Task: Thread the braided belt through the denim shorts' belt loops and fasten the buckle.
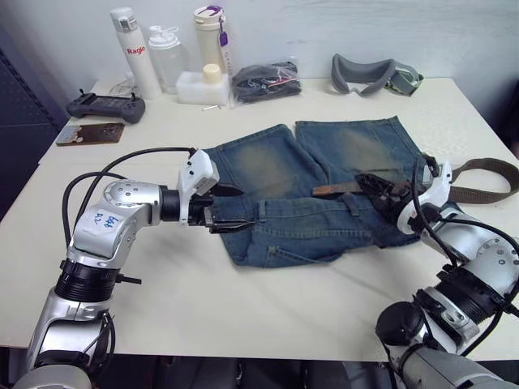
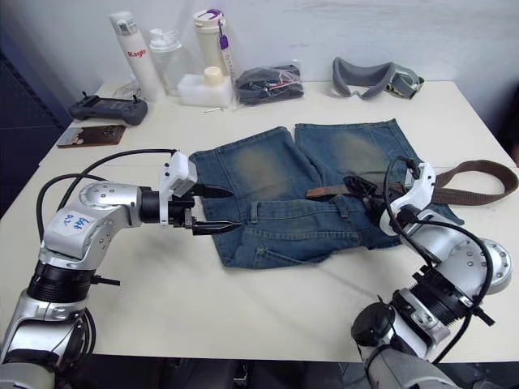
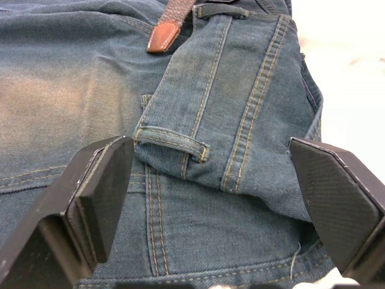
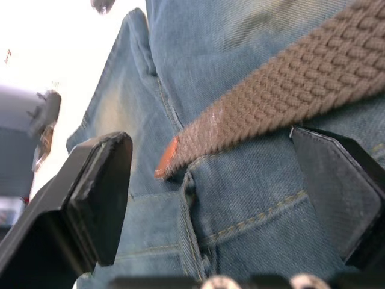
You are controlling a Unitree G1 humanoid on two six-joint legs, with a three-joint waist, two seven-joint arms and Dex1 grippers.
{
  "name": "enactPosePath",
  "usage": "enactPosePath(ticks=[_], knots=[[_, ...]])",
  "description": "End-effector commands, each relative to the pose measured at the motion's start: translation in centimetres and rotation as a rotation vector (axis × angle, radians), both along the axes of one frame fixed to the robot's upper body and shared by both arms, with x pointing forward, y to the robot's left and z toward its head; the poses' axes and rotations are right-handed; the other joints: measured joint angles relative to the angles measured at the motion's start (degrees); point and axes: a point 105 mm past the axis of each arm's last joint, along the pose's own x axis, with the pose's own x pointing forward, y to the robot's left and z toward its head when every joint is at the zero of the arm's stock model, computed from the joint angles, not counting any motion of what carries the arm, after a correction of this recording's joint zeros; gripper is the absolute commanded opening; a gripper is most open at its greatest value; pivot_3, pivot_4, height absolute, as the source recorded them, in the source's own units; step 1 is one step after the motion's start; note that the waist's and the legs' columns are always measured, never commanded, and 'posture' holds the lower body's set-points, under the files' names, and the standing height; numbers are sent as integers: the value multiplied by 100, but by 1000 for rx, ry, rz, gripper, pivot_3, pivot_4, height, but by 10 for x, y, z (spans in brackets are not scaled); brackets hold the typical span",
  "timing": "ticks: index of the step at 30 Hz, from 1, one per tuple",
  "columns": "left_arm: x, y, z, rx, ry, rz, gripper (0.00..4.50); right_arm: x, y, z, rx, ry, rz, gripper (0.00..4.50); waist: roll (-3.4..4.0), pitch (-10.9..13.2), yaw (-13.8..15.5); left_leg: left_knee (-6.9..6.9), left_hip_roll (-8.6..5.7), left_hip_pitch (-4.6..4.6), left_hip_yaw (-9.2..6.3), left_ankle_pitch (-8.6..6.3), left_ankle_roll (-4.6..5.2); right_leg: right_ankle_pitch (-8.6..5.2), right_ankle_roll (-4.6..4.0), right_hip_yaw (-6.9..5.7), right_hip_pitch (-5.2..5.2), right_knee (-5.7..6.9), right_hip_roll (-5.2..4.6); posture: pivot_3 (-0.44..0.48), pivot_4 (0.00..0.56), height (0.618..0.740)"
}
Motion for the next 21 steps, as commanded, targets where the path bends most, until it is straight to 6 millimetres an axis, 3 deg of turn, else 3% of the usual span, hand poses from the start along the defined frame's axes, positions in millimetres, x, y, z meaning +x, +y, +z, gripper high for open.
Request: enactPosePath(ticks=[1, 9, 15, 19, 21], knots=[[-1, -1, 12, -9, -54, -7, 4500, 9, 6, 4, 50, 0, 6, 4455, 0, 0, -55, 0, -1, 0, 0, 0, 0, 0, 0, 16, -2, 2, 13, 0, 150, 627], [-3, 4, 9, -8, -30, 14, 4500, 14, 33, 6, 106, -1, 105, 4455, -9, -6, -154, -2, 2, 0, -1, -1, 1, 4, 8, 94, -32, 46, 56, 0, 150, 627], [-1, 5, 6, -4, -29, 23, 4500, 18, 38, 5, 137, 4, 111, 4455, -8, -6, -244, -8, 1, 0, -2, -1, 1, 5, 9, 109, -42, 56, 65, 0, 150, 627], [1, 4, 6, -5, -31, 25, 4500, 23, 39, 0, 157, 17, 104, 3339, -9, -7, -258, -8, 1, 1, -2, -1, 2, 5, 10, 109, -44, 58, 66, 0, 150, 627], [1, 2, 5, -6, -30, 26, 4500, 25, 38, -3, 164, 22, 100, 2246, -9, -7, -258, -9, 1, 1, -2, -1, 2, 5, 10, 110, -46, 61, 65, 0, 150, 627]])
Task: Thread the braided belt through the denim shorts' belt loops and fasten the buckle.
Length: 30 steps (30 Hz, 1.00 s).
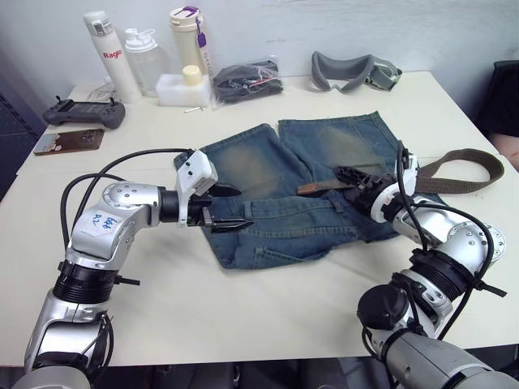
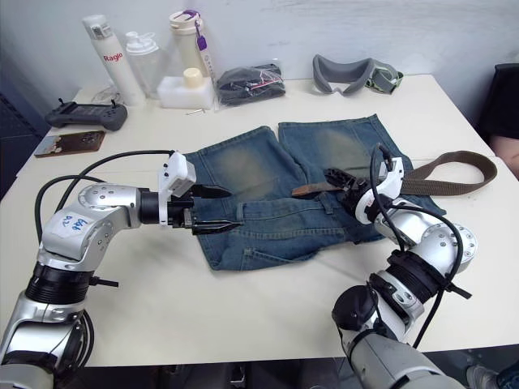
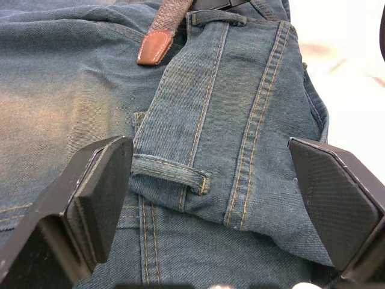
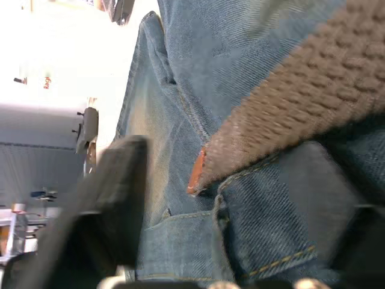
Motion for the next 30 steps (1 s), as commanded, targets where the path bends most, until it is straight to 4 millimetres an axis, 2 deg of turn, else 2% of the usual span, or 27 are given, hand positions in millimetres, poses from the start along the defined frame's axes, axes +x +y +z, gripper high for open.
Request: enactPosePath(ticks=[1, 5, 11, 16, 19, 22, 30], knots=[[0, -1, 7, -7, -39, -1, 4500, 4, 2, 4, 13, -28, -1, 1826, 0, 0, 1, 0, 0, 0, 0, 0, 0, 0, 0, 3, -2, 4, 0, 0, 150, 627], [0, -2, 5, -13, -30, -2, 4500, 3, -5, 18, 26, -93, -5, 54, 0, 0, 2, 0, -1, 0, 0, 0, 0, 0, 0, 15, -3, 4, 4, 0, 150, 627], [1, 0, 1, -13, -21, 1, 4500, -16, -28, 52, 68, -260, 19, 54, 0, 0, 28, 1, -18, -1, -1, -1, 2, 1, 1, 35, -1, 3, 2, 0, 150, 627], [2, -3, -1, -17, -19, -9, 4500, -41, -67, 62, 73, -343, -1, 54, 0, 0, 72, 2, -19, -10, -2, -5, 10, 0, 1, 35, 1, -11, -3, 0, 150, 627], [2, -5, -1, -19, -19, -16, 4500, -52, -79, 56, 44, -327, 16, 54, -1, 0, 108, 5, -17, -19, -2, -14, 26, 0, 0, 32, 4, -30, -8, 0, 150, 627], [4, -7, -2, -15, -19, -29, 4500, -53, -85, 40, 33, -254, 4, 54, -1, 0, 117, 6, -13, -23, 0, -13, 33, -1, -1, 30, 7, -50, -8, 0, 150, 627], [4, -7, 0, -6, -26, -42, 4500, -48, -71, 14, 38, -181, 49, 54, -1, 0, 143, 2, -2, -23, 2, -1, 17, -1, 0, 26, 7, -64, -1, 0, 150, 627]])
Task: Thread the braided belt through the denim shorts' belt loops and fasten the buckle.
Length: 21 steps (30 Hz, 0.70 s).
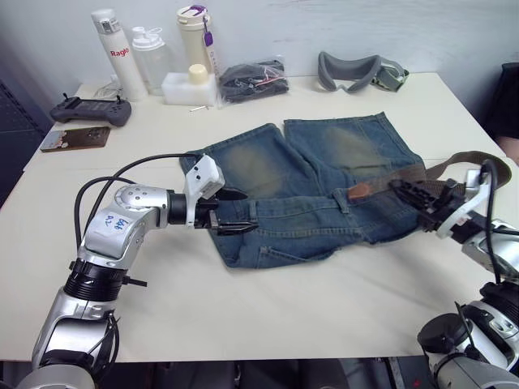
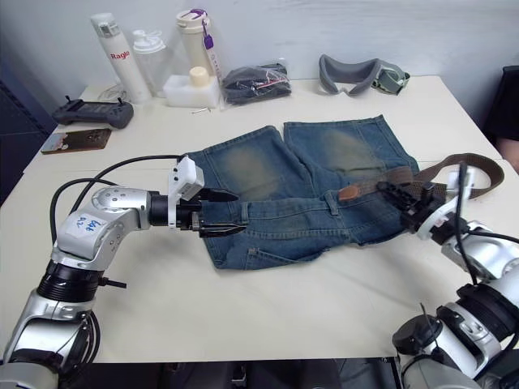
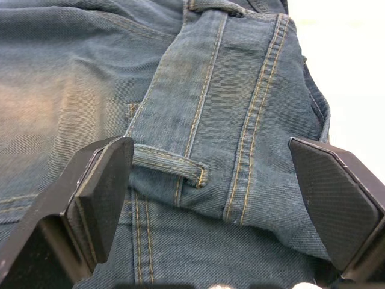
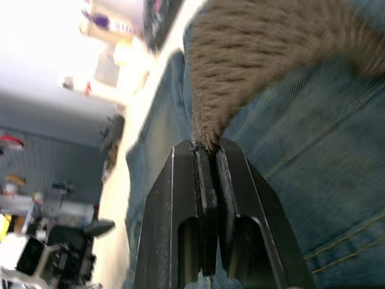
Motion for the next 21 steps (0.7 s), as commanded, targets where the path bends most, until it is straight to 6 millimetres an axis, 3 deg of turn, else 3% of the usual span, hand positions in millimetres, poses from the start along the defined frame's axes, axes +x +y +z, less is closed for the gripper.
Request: enactPosePath(ticks=[1, 13, 17, 21], knots=[[0, 2, 11, 3, -48, -8, 4500, -2, 4, 2, 11, -31, 28, 54, 0, 0, 19, 0, 0, 0, 0, 1, -1, 0, 0, 0, 0, 0, 0, 0, 150, 627], [1, 5, 11, 15, -52, 2, 4500, -7, 17, -8, -5, -3, 85, 54, 0, 0, 26, 1, 2, -1, 0, 0, 0, 0, -1, 0, 3, -8, -1, 0, 150, 627], [1, 3, 11, 13, -54, -1, 4500, -3, 40, -5, 4, -25, 123, 54, 0, 0, 25, 2, 2, -1, 0, 1, -2, -1, -1, 2, 3, -10, -2, 0, 150, 627], [-1, -1, 11, 9, -55, -12, 4500, -4, 83, -11, 20, -13, 200, 54, -1, 0, -5, 1, 12, -2, 0, 3, -6, -1, -2, 2, -2, -8, 2, 0, 150, 627]])
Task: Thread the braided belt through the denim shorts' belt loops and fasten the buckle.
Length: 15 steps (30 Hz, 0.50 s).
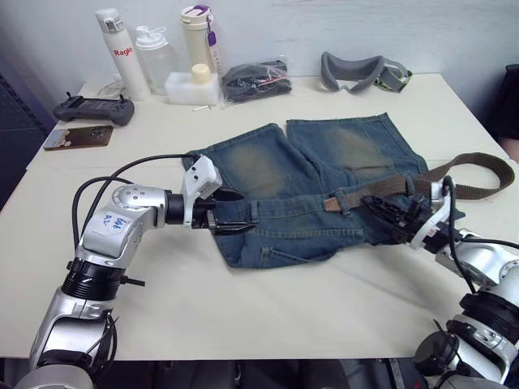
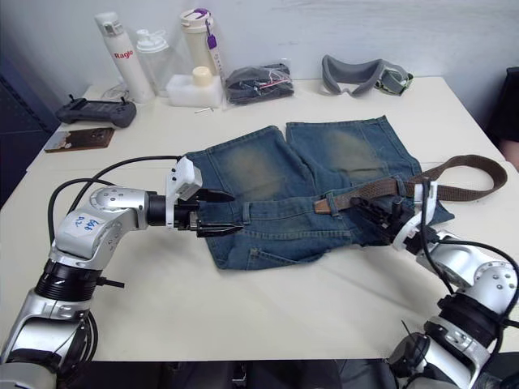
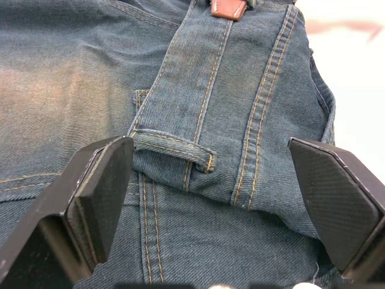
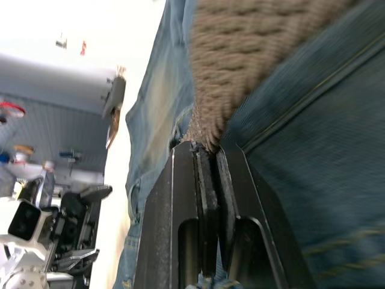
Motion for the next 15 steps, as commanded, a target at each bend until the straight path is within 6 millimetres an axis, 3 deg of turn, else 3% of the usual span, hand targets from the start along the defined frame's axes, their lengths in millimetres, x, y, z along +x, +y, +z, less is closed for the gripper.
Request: enactPosePath(ticks=[1, 3, 6, 9, 14, 15], knots=[[-2, -7, 13, -6, -60, -28, 4500, -5, 40, 6, 35, -32, 80, 54, 0, 0, -19, 0, 4, 0, 0, 1, -2, 0, 0, -1, -2, 2, 2, 0, 150, 627], [-3, -12, 13, -8, -65, -43, 4500, -9, 59, -1, 41, 3, 99, 54, 0, 0, -33, -2, 7, 0, 0, 2, -4, 0, 0, -1, -6, 5, 5, 0, 150, 627], [-3, -21, 13, -15, -75, -69, 4500, -11, 67, -4, 59, 35, 77, 54, -2, -2, -44, -1, 8, 0, -1, 1, -6, 0, 0, 0, -8, 8, 5, 0, 150, 627], [0, -39, 12, -6, -141, -101, 4500, -13, 56, -2, 75, 41, 26, 1010, -5, -3, -27, 1, 4, 0, 0, 1, -6, 0, -1, 0, -6, 6, 6, 0, 150, 627], [12, -63, 5, 44, -350, -122, 4500, -16, 22, 10, 18, 23, -78, 3371, -5, -3, 32, 15, 2, -6, 3, -3, 1, 0, -1, 0, -2, 6, 3, 0, 150, 627], [14, -66, 4, 58, -389, -126, 4500, -18, 19, 14, 21, 15, -83, 3371, -5, -3, 40, 19, 2, -13, 4, -4, 3, -1, -1, 0, -4, 3, 2, 0, 150, 627]])
